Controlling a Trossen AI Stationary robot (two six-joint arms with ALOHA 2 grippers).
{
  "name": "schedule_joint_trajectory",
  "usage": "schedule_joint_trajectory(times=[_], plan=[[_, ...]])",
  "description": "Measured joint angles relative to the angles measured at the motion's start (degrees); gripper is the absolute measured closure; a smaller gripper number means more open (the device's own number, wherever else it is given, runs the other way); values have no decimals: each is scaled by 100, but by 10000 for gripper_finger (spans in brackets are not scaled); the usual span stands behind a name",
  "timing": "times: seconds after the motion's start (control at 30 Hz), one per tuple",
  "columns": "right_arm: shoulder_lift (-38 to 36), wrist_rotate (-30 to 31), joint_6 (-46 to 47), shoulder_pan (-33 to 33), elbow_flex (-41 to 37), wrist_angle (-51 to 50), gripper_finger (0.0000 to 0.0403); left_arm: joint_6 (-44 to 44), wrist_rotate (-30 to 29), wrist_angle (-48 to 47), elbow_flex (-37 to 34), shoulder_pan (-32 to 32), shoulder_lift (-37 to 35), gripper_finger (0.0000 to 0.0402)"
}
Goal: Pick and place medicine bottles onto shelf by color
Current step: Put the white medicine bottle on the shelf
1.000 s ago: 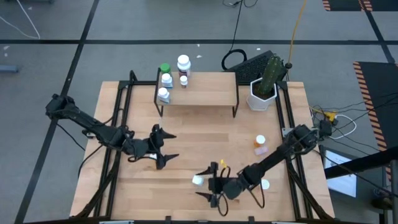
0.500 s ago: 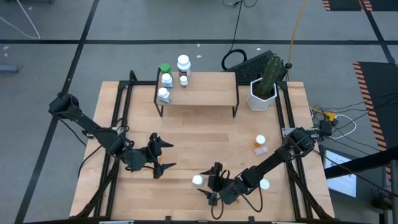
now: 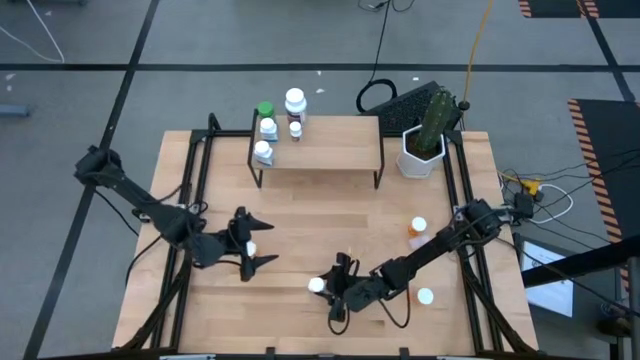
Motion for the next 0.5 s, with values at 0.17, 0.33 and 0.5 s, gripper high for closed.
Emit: schedule_joint_trajectory(times=[0.17,0.33,0.5], plan=[[-298,-466,-741,-289,50,19,246,402,-320,-245,0,0,-588,7],[-939,-1007,-1831,-1065,247,-344,231,988,-885,-433,0,87,-1043,7],[-1377,-2072,-2751,-2345,708,-1029,232,1116,-926,-954,0,356,-1176,7]])
